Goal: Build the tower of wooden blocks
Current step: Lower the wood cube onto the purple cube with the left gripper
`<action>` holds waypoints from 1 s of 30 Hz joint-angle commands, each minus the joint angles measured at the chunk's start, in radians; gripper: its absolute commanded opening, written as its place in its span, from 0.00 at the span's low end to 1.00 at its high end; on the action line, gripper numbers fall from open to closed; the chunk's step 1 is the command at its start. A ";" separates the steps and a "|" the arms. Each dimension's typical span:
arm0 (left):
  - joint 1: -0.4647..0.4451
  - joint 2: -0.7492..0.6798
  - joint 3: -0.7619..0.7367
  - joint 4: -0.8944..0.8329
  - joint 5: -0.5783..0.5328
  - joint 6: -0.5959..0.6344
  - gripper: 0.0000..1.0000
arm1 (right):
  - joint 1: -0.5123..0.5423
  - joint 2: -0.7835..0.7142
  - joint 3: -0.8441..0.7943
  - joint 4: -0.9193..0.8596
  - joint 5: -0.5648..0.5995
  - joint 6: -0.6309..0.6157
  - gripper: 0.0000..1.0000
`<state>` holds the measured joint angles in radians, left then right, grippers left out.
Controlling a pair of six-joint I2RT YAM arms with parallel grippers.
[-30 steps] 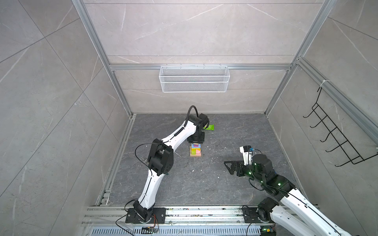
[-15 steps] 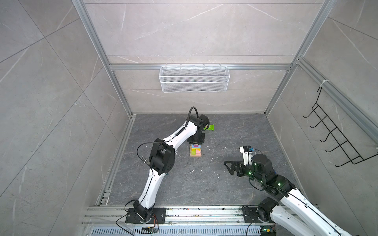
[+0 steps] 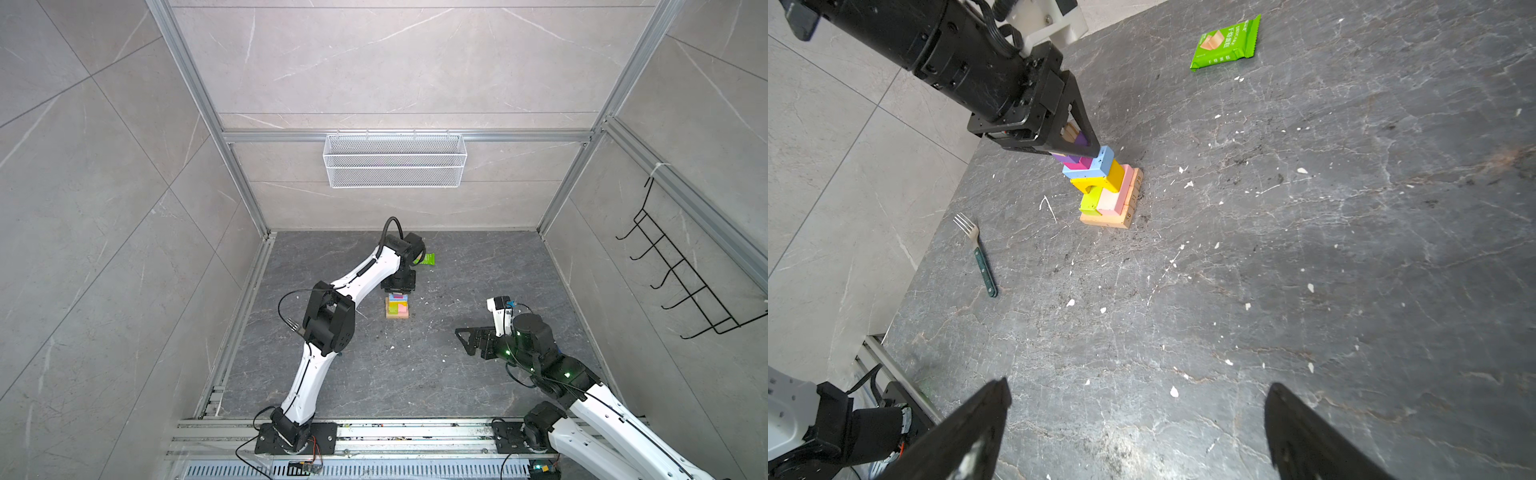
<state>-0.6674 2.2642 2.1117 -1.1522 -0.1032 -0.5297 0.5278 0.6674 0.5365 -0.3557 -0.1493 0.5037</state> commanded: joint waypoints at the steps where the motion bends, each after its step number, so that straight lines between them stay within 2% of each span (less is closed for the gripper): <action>1: 0.005 0.006 0.041 -0.037 0.001 -0.019 0.37 | 0.003 -0.010 0.001 -0.026 0.015 -0.012 0.97; 18: 0.006 0.014 0.044 -0.040 0.009 -0.035 0.35 | 0.003 -0.014 0.001 -0.030 0.017 -0.012 0.97; 25: 0.006 0.018 0.042 -0.047 0.003 -0.039 0.44 | 0.004 -0.015 0.001 -0.031 0.016 -0.010 0.97; 30: 0.006 0.014 0.042 -0.044 0.001 -0.040 0.47 | 0.003 -0.015 -0.001 -0.031 0.016 -0.011 0.97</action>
<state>-0.6666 2.2757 2.1292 -1.1645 -0.1020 -0.5545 0.5278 0.6651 0.5365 -0.3702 -0.1463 0.5037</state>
